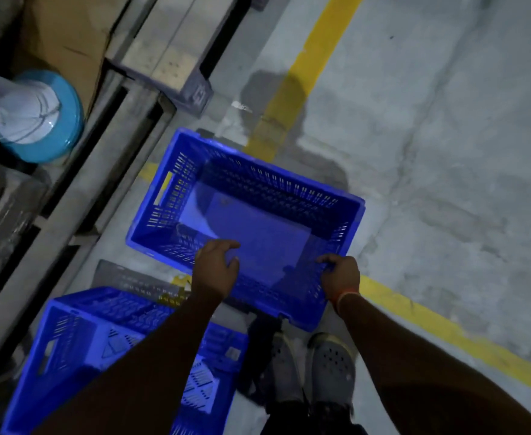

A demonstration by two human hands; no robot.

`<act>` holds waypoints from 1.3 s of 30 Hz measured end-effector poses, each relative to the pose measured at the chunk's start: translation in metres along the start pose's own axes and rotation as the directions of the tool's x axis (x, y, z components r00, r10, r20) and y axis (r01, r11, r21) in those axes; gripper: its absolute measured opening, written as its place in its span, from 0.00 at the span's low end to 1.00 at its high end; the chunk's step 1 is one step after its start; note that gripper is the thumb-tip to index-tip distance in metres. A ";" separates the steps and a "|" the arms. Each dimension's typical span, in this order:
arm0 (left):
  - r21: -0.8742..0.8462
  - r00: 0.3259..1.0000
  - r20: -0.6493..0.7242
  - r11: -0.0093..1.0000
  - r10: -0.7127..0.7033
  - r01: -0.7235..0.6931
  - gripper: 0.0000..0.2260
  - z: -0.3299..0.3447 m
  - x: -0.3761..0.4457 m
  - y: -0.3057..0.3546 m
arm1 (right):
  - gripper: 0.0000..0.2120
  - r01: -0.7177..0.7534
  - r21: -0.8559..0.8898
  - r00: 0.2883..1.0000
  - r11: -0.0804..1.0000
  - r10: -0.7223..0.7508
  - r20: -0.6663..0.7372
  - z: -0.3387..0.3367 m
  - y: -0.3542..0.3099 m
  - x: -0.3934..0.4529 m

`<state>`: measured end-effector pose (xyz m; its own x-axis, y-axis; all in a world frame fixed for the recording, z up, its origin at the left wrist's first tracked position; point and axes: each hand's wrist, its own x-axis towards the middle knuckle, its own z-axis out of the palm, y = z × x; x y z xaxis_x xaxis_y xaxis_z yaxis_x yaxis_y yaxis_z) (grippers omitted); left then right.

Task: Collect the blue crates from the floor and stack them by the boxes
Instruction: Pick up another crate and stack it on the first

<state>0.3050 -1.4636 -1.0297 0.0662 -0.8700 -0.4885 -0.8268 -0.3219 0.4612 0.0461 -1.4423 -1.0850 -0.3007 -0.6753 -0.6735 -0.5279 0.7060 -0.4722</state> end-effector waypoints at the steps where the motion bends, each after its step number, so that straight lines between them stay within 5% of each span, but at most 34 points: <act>1: 0.018 1.000 -0.004 1.000 0.002 -0.002 0.14 0.000 0.004 0.002 | 0.15 0.028 -0.050 1.000 0.998 -0.028 -0.001 -0.002 0.002 0.001; 11: 0.213 0.981 -0.190 0.974 -0.035 0.076 0.15 -0.010 0.035 -0.002 | 0.16 0.018 -0.288 0.991 0.958 -0.055 -0.119 -0.071 0.029 0.038; 17: 0.209 0.981 -0.156 0.967 -0.112 0.144 0.18 -0.008 0.056 -0.022 | 0.19 0.010 -0.317 0.993 0.948 -0.047 -0.108 -0.093 0.040 0.057; 21: 0.189 0.990 -0.122 0.978 -0.072 0.094 0.18 -0.005 0.068 -0.041 | 0.21 0.052 -0.301 0.994 0.952 -0.079 -0.078 -0.094 0.039 0.060; 29: 0.353 0.971 0.024 0.906 0.240 -0.232 0.23 -0.014 0.082 -0.078 | 0.14 0.177 -0.258 0.973 0.950 -0.208 -0.099 -0.096 0.048 0.066; 39: 0.338 0.953 -0.119 0.914 0.277 -0.223 0.40 -0.076 -0.020 -0.034 | 0.12 0.225 -0.228 0.937 0.947 -0.274 -0.215 -0.170 0.028 -0.029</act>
<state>0.3740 -1.4635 -0.9789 -0.0990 -0.9633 -0.2496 -0.9595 0.0259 0.2806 -0.0948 -1.4392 -0.9815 -0.3075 -0.8724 -0.3799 -0.7489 0.4682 -0.4690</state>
